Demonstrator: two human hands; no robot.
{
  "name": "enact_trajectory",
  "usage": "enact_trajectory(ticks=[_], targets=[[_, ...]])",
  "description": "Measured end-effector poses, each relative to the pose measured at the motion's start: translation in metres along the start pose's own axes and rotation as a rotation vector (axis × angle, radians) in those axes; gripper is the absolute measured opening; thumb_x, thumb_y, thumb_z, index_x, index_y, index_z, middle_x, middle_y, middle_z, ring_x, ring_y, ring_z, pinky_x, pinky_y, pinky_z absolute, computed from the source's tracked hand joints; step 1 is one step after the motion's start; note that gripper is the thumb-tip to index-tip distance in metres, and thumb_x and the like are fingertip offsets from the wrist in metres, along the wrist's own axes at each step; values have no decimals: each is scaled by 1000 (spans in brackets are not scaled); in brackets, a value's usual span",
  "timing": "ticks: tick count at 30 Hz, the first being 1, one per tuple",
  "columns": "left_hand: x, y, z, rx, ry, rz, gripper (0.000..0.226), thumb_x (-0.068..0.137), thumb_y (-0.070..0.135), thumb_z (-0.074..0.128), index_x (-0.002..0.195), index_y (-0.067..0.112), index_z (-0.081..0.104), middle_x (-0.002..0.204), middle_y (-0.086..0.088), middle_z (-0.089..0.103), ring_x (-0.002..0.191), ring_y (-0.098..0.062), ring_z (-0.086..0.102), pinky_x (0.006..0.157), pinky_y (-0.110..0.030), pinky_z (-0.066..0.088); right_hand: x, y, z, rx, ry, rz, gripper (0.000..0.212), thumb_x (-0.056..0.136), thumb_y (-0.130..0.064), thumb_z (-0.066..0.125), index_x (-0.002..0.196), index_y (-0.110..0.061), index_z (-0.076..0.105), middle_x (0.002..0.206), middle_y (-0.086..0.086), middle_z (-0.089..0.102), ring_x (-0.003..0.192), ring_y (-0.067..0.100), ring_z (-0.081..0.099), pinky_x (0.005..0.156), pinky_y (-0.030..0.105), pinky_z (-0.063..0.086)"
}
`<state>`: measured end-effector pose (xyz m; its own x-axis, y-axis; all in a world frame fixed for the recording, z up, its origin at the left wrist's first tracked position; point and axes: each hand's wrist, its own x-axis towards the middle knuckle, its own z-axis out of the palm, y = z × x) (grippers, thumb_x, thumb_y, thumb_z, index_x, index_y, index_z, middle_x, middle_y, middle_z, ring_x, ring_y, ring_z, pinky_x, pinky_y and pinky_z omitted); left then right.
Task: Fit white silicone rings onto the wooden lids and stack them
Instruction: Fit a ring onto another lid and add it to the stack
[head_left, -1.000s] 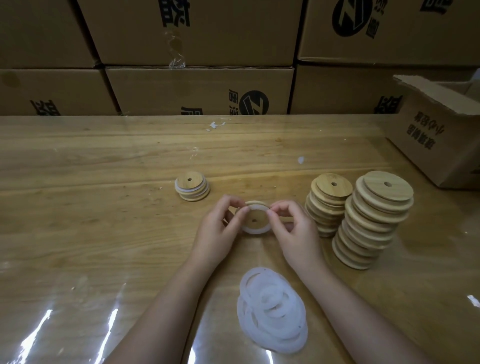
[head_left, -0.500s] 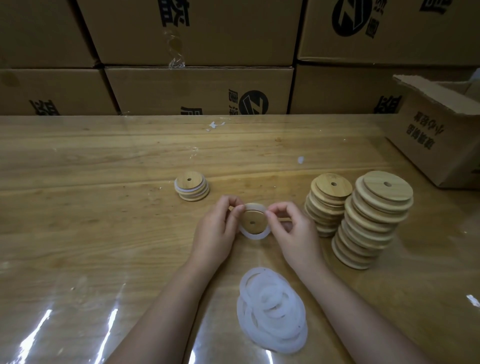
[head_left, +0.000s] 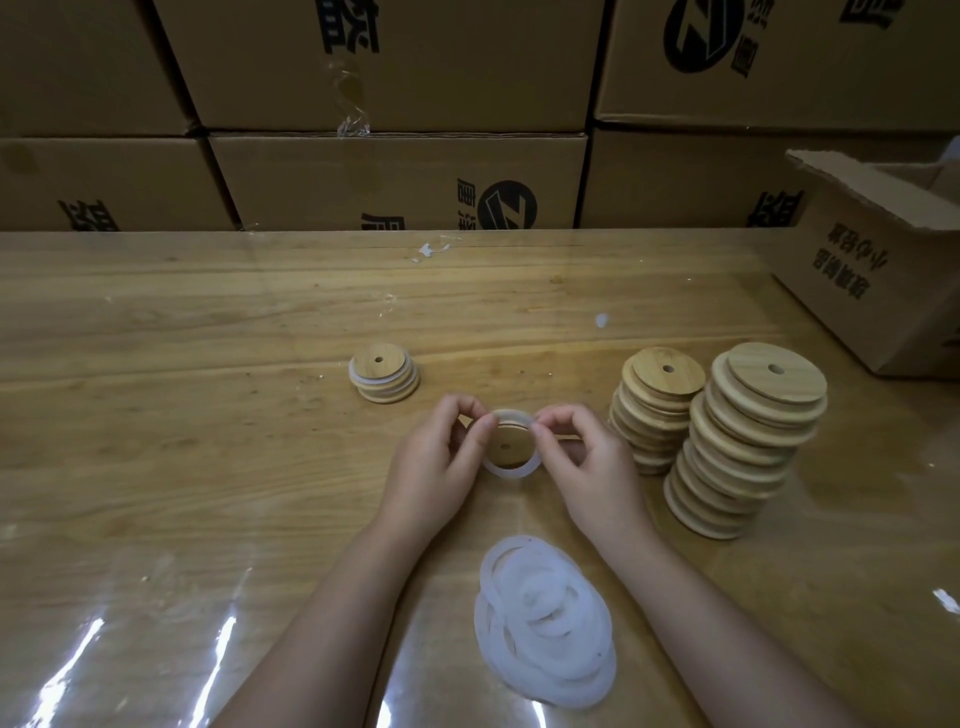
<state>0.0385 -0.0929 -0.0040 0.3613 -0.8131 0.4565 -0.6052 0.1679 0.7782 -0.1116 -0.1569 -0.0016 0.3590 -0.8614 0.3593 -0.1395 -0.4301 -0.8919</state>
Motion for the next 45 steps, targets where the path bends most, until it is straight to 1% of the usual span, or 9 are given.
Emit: enact_trajectory(ticks=[4, 7, 12, 20, 27, 32, 36, 40, 45], targets=[[0, -1, 0, 11, 1, -19, 9, 87, 42, 51, 86, 34, 51, 62, -1, 56, 55, -16, 54, 58, -43, 47, 0, -1, 0, 18, -3, 18, 14, 87, -13, 63, 85, -26, 59, 94, -1, 65, 79, 11, 65, 69, 19, 51], [0, -2, 0, -7, -6, -11, 11, 87, 45, 48, 87, 34, 50, 60, 0, 55, 55, -16, 52, 57, -44, 46, 0, -2, 0, 21, -3, 13, 21, 87, -13, 63, 83, -32, 58, 94, -1, 65, 79, 10, 64, 69, 17, 50], [0, -3, 1, -39, -23, -22, 11, 89, 43, 45, 86, 34, 50, 63, 15, 54, 57, -13, 51, 59, -43, 46, 1, -3, 0, 34, -2, 1, 21, 87, -11, 63, 82, -31, 58, 92, 0, 65, 79, 7, 62, 70, 15, 48], [1, -2, 0, -60, -19, -51, 7, 89, 36, 48, 83, 34, 51, 64, 17, 55, 58, -11, 51, 62, -41, 46, 2, -2, -1, 39, -18, 13, 22, 87, -12, 63, 81, -33, 58, 91, -2, 66, 80, 5, 62, 71, 15, 48], [2, -3, 1, -100, -6, -86, 6, 89, 32, 48, 83, 31, 51, 73, 23, 57, 62, -4, 51, 65, -39, 48, 3, -2, -2, 21, -43, -39, 12, 86, -8, 64, 83, -20, 62, 89, -1, 65, 81, 1, 60, 70, 10, 46], [4, -1, 0, -89, -6, -97, 20, 94, 14, 52, 82, 29, 51, 68, 13, 55, 56, -4, 48, 61, -32, 44, 4, -1, -4, 15, -75, -38, 5, 86, -4, 62, 84, -8, 64, 90, 3, 63, 81, 6, 60, 72, 18, 50], [5, 2, -1, -169, -17, -136, 20, 93, 11, 53, 80, 25, 53, 65, 13, 53, 57, -6, 47, 59, -24, 41, 6, -2, -6, 13, -96, -37, 4, 86, -2, 62, 83, -3, 64, 91, 6, 63, 82, 7, 60, 72, 15, 49], [5, 4, -1, -243, -24, -159, 13, 91, 18, 54, 79, 24, 54, 67, 13, 52, 61, -12, 46, 63, -33, 41, 6, -2, -7, 25, -106, -33, 6, 86, -2, 62, 81, -4, 63, 89, 5, 63, 82, 9, 59, 71, 14, 48], [4, 2, -1, -270, -28, -156, 8, 85, 29, 52, 79, 24, 54, 66, 14, 53, 61, -10, 46, 64, -38, 42, 5, -2, -6, 42, -91, -39, 6, 85, -3, 63, 80, -6, 64, 88, 3, 63, 82, 8, 59, 71, 16, 48]])
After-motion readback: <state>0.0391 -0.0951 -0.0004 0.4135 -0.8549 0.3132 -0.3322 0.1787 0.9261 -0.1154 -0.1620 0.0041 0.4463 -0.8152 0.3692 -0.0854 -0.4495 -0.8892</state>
